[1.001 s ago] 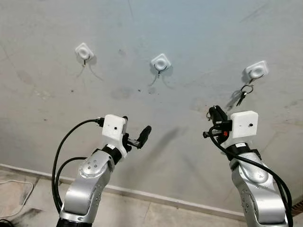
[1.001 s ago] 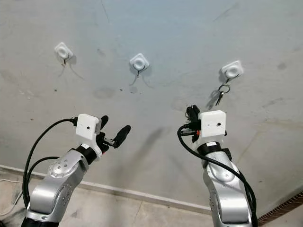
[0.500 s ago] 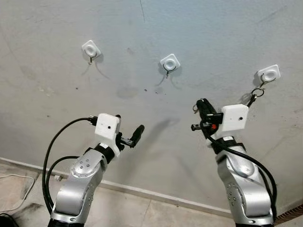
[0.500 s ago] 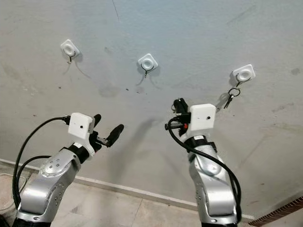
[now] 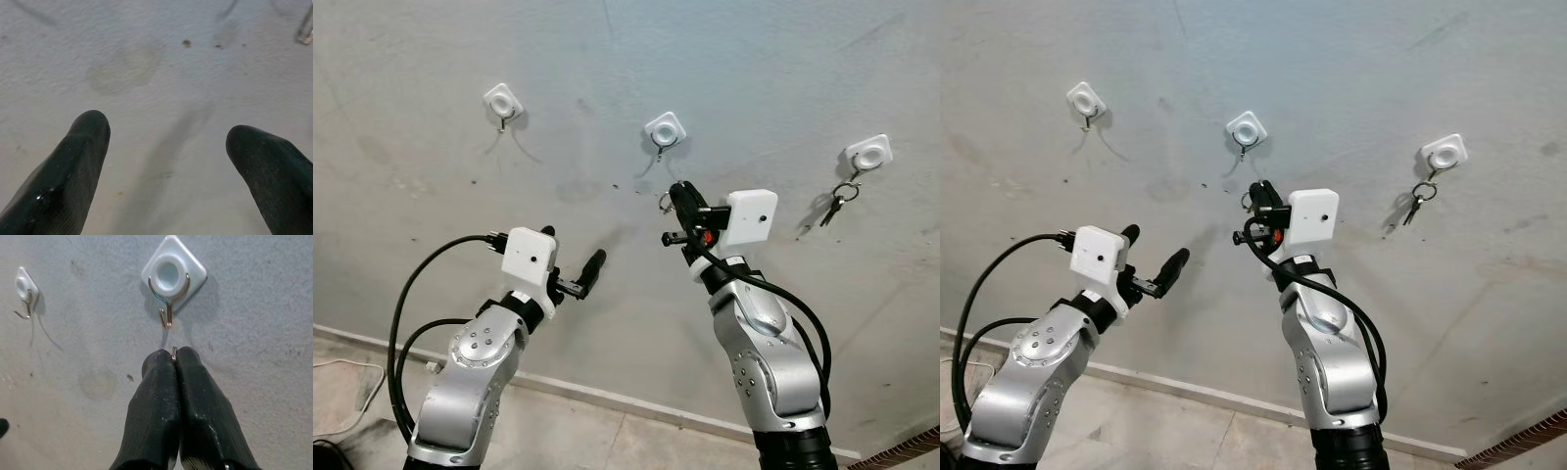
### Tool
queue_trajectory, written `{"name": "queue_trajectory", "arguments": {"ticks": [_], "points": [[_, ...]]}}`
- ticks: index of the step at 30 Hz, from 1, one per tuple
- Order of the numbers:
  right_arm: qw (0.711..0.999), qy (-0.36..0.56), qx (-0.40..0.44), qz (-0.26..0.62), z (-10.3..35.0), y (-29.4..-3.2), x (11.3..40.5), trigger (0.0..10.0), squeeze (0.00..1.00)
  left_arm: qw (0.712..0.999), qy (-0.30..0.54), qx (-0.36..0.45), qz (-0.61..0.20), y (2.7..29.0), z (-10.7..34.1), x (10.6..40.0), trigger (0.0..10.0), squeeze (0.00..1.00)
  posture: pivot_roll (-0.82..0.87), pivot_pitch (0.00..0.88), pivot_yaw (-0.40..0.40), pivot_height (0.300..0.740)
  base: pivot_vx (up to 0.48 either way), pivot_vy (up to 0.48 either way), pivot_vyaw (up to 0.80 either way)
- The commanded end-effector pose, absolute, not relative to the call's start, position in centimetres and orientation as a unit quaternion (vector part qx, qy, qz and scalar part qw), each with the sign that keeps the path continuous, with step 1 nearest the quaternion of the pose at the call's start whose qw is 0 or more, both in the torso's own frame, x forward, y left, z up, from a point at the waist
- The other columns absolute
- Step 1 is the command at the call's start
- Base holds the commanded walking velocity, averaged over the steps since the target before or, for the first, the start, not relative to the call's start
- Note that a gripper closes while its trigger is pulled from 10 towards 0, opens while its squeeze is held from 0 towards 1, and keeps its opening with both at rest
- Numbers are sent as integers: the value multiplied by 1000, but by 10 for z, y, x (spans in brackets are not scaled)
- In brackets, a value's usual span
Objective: Hang keys on a hook
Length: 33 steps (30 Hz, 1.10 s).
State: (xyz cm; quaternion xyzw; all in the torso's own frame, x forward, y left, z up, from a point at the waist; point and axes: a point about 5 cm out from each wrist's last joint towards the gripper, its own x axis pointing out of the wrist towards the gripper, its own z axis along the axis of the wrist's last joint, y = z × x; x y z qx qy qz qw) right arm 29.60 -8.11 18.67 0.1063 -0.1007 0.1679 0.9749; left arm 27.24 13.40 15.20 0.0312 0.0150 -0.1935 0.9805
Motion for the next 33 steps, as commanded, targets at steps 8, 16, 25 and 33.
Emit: {"name": "queue_trajectory", "arguments": {"ticks": [8,16,25,33], "points": [[978,-107,99,150,186,-96,294,10000,0,981,22,9,-190,131,152,272,10000,0,196,0,-39,740,0,0,0],[984,-85,63,142,179,-140,254,10000,0,981,24,41,-187,141,148,257,10000,0,150,0,-37,740,0,0,0],[986,-38,16,163,172,-162,219,10000,0,980,38,34,-194,150,140,248,10000,0,126,0,-40,740,0,0,0],[984,-15,14,176,169,-161,212,10000,0,978,30,27,-203,148,142,246,10000,0,132,0,-45,740,0,0,0]]}}
